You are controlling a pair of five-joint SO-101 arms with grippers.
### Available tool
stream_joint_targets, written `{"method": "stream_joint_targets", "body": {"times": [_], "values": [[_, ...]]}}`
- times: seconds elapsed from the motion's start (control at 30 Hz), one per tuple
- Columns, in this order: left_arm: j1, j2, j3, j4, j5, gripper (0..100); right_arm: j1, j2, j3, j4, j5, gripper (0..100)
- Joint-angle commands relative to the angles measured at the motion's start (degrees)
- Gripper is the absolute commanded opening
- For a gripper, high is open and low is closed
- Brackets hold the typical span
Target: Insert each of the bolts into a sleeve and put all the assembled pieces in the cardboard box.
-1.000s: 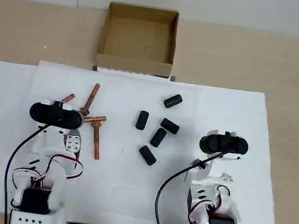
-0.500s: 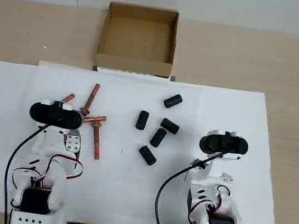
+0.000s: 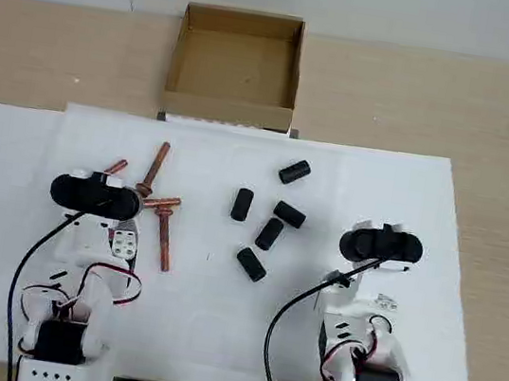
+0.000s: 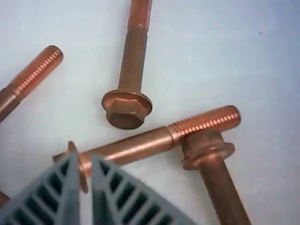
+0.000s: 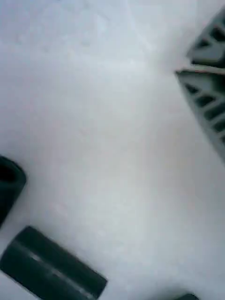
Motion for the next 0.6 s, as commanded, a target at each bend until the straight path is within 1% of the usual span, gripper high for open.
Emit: {"method": "stream_joint_targets", "body": {"times": [0.0,0.57], "values": [[0.0,-0.4,-0.2,0.0,0.3,1,0.5,-0.8,-0.3,-1.1,-0.4,0.4],[0.0,-0.4,-0.2,0.0,0.3,1,0.0,-0.8,-0.3,-1.1,-0.4,0.6]]}}
